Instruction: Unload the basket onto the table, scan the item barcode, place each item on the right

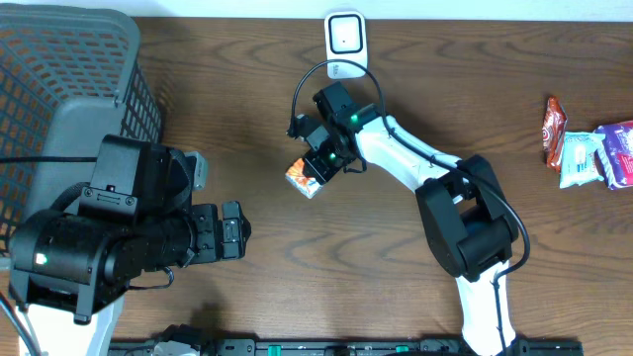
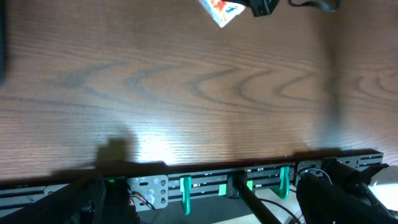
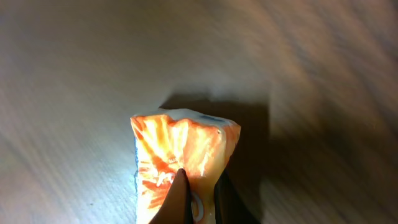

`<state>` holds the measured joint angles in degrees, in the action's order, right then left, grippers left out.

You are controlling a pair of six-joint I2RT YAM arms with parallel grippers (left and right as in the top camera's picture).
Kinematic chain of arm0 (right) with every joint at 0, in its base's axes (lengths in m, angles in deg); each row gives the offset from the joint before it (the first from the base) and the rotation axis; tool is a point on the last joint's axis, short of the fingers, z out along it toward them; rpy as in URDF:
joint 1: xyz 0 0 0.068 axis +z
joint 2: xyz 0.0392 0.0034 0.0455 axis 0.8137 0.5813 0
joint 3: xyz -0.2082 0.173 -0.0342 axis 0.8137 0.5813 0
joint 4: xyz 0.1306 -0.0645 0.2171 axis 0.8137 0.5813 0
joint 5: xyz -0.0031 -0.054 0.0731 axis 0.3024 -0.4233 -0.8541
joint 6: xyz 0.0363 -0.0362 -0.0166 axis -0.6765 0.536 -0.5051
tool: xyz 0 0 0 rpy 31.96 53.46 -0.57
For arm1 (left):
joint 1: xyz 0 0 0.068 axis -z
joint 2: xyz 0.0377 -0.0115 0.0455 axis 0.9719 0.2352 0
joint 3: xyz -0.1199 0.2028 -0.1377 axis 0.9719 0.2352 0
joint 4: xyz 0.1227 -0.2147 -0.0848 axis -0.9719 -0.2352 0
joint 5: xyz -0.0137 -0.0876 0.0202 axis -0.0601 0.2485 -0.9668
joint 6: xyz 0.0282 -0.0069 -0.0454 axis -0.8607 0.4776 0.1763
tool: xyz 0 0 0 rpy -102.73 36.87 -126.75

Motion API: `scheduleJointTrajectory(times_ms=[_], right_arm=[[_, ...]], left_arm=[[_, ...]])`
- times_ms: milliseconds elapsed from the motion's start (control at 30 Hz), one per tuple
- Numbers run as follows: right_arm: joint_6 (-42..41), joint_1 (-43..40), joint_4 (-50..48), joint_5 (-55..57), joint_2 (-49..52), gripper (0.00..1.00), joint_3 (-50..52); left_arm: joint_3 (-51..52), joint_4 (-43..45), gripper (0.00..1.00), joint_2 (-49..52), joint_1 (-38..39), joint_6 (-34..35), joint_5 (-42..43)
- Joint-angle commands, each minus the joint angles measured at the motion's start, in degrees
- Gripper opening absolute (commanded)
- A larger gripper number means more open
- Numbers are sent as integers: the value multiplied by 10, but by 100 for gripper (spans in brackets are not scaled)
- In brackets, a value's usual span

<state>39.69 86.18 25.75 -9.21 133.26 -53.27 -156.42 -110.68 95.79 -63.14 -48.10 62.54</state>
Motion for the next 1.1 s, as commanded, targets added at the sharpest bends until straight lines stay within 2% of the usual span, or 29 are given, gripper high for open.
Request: scheduleJointTrajectory(times_ms=[0,100,167,333,500,667,900,1067], right_arm=[[-95,-21,42,94,-24,1,-42],[-105,-24,58,106,-55,1,-50],[-136,-21,63,156,-61,1,-50],[-273,-9,73,377,-59,1,-43],[-389,-2,55,529,-56,1,-8],[-389,5,-11,643,-56,1,65],[-305,22,-37,648,-56,1,82],[-301,40,-73,614,-56,1,82]], left_arm=[[-4,-11,98,0,-2,-1,-4],[-4,-11,98,0,-2,-1,-4],[-4,-11,98,0,-2,-1,-4],[-4,-11,98,0,-2,-1,-4],[-4,-11,98,0,-2,-1,-4],[-4,-11,98,0,-2,-1,-4],[-4,-11,98,0,-2,-1,-4],[-4,-11,98,0,-2,-1,-4]])
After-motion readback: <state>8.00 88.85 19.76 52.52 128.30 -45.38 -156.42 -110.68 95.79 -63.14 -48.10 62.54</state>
